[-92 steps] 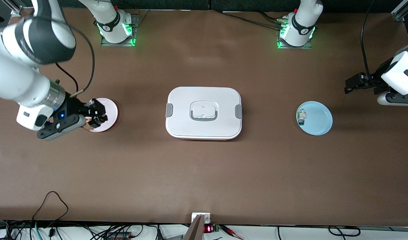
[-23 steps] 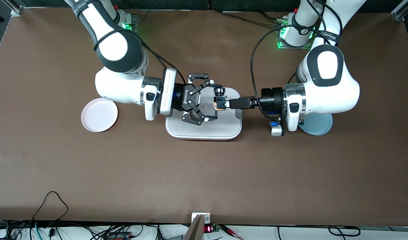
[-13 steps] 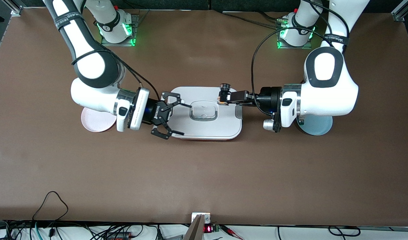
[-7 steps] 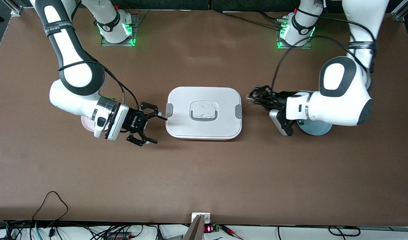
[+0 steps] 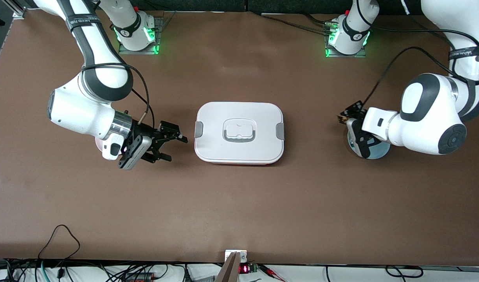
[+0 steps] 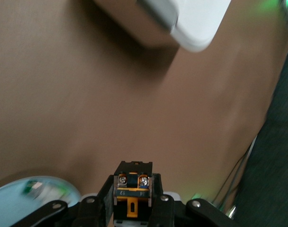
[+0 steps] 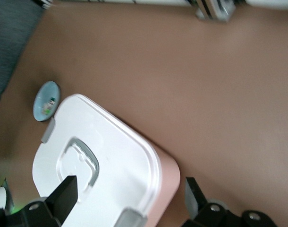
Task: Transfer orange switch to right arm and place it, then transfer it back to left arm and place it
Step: 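Carry the switch to the blue plate while the right gripper withdraws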
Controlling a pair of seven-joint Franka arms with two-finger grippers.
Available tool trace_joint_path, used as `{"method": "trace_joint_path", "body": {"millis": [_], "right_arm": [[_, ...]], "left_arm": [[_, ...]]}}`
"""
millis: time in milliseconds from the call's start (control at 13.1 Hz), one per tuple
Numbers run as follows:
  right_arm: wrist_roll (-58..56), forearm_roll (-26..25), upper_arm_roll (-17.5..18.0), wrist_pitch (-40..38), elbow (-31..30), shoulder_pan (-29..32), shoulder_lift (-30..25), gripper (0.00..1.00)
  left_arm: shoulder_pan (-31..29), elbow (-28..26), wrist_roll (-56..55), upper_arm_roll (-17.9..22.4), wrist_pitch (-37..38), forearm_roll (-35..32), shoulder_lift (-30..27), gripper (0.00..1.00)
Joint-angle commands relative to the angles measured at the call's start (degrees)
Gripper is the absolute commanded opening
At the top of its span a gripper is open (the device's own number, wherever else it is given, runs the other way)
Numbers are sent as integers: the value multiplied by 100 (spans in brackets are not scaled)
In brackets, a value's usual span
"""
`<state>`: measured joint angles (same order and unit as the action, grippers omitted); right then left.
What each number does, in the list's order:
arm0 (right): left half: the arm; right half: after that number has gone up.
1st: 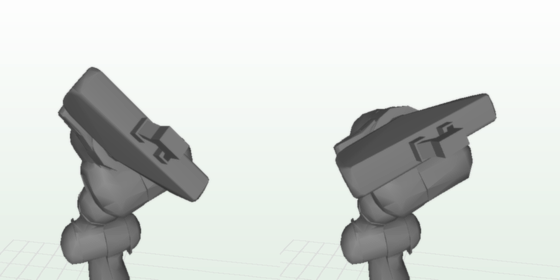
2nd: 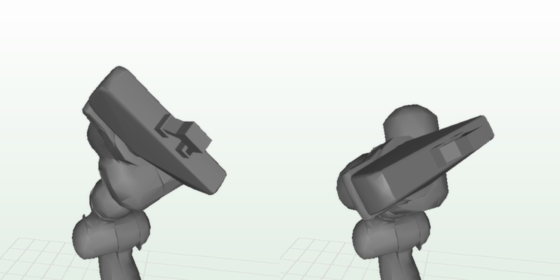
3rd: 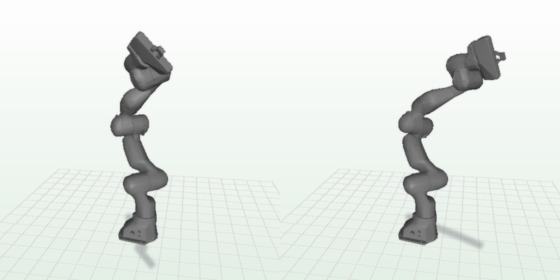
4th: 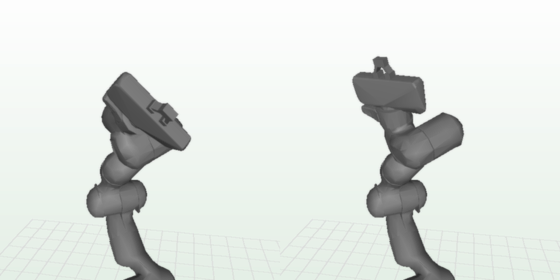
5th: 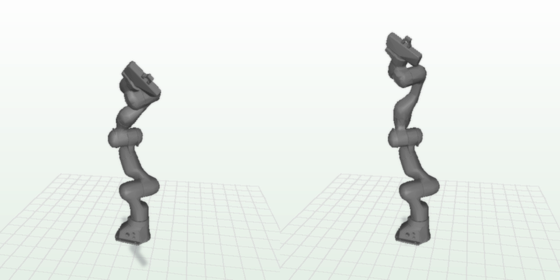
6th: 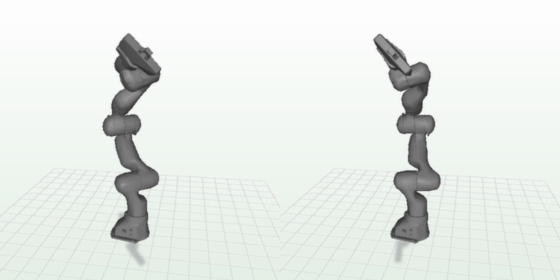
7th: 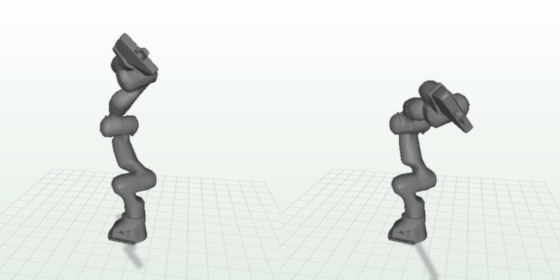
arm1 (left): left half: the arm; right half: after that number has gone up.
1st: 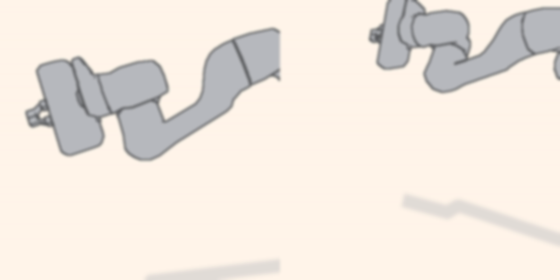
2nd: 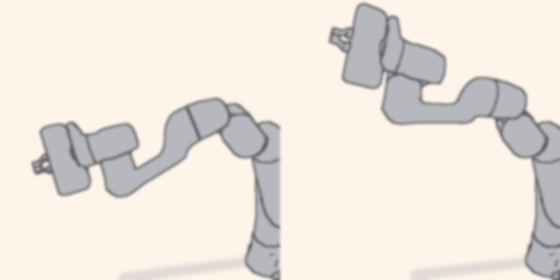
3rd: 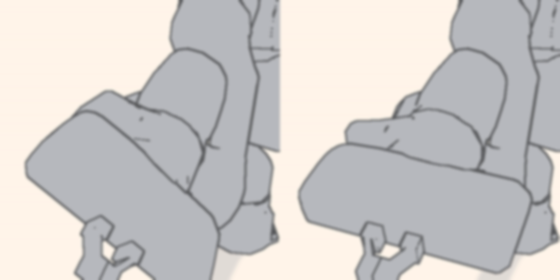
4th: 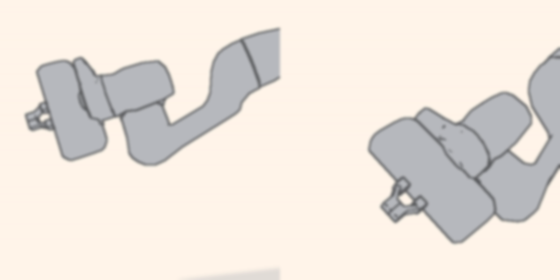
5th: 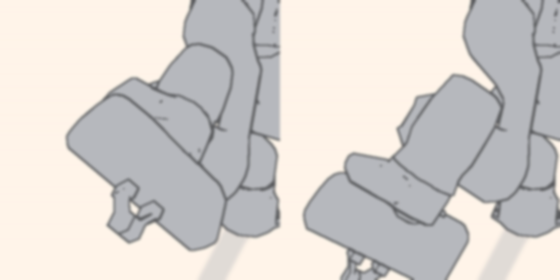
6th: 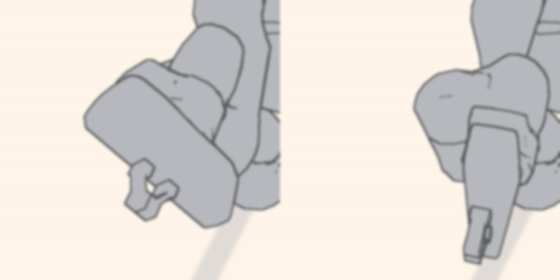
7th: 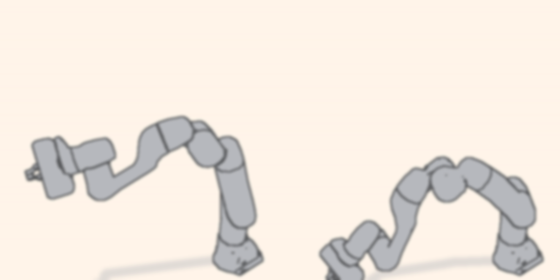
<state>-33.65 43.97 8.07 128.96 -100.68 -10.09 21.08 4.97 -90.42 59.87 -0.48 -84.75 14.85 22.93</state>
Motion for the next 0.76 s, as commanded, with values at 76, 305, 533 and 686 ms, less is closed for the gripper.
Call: {"method": "trace_joint_path", "body": {"millis": [76,305,533,686], "right_arm": [[1909,-1432,-289,-1011,372,-99,-148,100],[3701,-2838,-271,-2054,881,-291,-412,100],[5250,-3473,-271,-3609,1812,-441,-412,100],[5298,-3518,-315,-4384,2235,-328,-412,100]], "left_arm": [[-241,-185,1498,-32,-312,-930,-52,2],[-495,-764,2622,-40,-1154,-1257,-61,2],[-926,-1573,3528,-40,-2437,-1257,-34,1],[-1050,-1820,3768,-40,-2905,-1257,1,1]]}}
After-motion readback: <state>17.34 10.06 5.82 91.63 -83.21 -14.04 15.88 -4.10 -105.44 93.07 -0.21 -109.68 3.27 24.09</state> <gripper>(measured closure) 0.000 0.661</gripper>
